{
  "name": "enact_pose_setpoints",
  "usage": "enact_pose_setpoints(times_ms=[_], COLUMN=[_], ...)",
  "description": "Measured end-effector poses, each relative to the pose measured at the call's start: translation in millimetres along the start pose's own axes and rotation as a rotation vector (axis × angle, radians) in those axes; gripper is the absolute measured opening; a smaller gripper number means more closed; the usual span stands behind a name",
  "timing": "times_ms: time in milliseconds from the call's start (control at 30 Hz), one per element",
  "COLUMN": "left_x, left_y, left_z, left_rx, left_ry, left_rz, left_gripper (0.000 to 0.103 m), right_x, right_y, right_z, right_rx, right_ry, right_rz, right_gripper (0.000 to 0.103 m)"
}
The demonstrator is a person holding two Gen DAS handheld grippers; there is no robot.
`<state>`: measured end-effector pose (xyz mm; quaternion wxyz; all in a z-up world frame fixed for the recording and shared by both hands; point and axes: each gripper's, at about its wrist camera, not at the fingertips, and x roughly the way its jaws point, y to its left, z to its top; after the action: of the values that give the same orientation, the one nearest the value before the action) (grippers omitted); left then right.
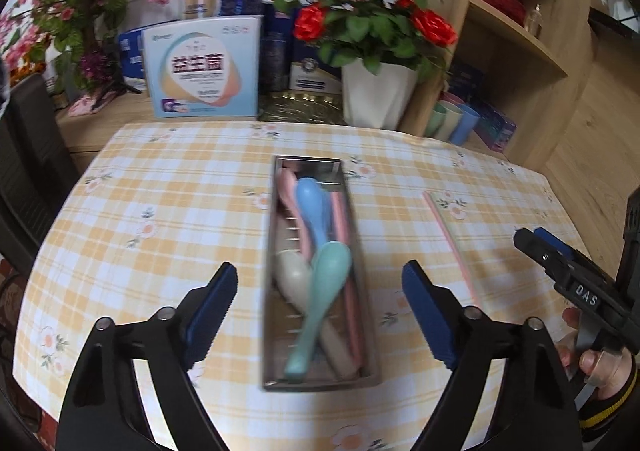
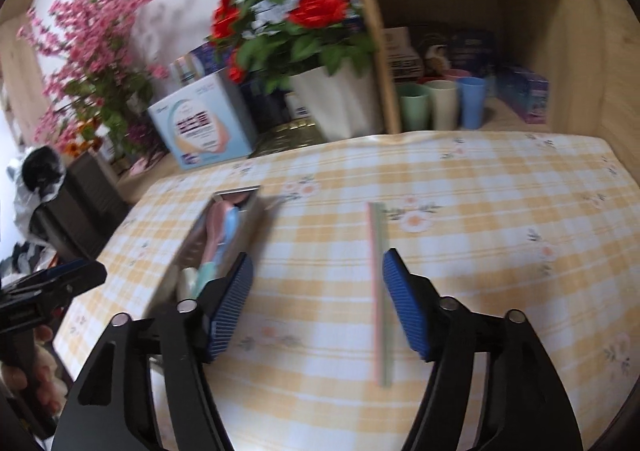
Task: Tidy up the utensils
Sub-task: 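Open the right gripper and withdraw it from the basket, then grasp the second pink chopstick with the left gripper and lift it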
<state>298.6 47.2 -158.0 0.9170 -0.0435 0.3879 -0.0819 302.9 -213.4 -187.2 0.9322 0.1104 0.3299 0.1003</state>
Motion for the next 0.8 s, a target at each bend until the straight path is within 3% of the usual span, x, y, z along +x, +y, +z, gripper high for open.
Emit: enact_pose_setpoints(times_ms=[100, 233, 400, 533, 633, 800], left_x=[14.5, 43.2, 98.0, 136.7, 160.4, 182.9], left_y=[-23.8, -59.3, -104.1, -127.2, -141.8, -156.5], left_z=[5.6, 12.5, 16.9, 13.4, 8.9, 9.9], left_rx=[0.025, 0.069, 0.099, 0.074, 0.082, 0.105], left_ry=[0.018, 0.053, 0.117, 0.189, 0.231, 0.238], left_rz=[-0.037, -0.08, -0.121, -0.147, -0.153, -0.125], left_gripper=[0.071, 0.062, 0.041, 0.037, 0.027, 0.022], right_x=[-4.6, -11.0, -13.4, -15.4, -18.3, -19.1], right_y=[-26.1, -57.5, -94.8, -123.2, -138.0, -160.0], right_z=[-1.0, -3.6, -8.4, -14.5, -15.9, -17.6], right_rx=[0.04, 0.087, 0.154, 0.186, 0.207, 0.275], right_ry=[-0.016, -0.072, -0.074, -0.06, -0.059, -0.064], right_rz=[-0.012, -0.068, -0.134, -0.175, -0.19, -0.183], right_gripper=[0.085, 0.086, 0.087, 0.087, 0.087, 0.087])
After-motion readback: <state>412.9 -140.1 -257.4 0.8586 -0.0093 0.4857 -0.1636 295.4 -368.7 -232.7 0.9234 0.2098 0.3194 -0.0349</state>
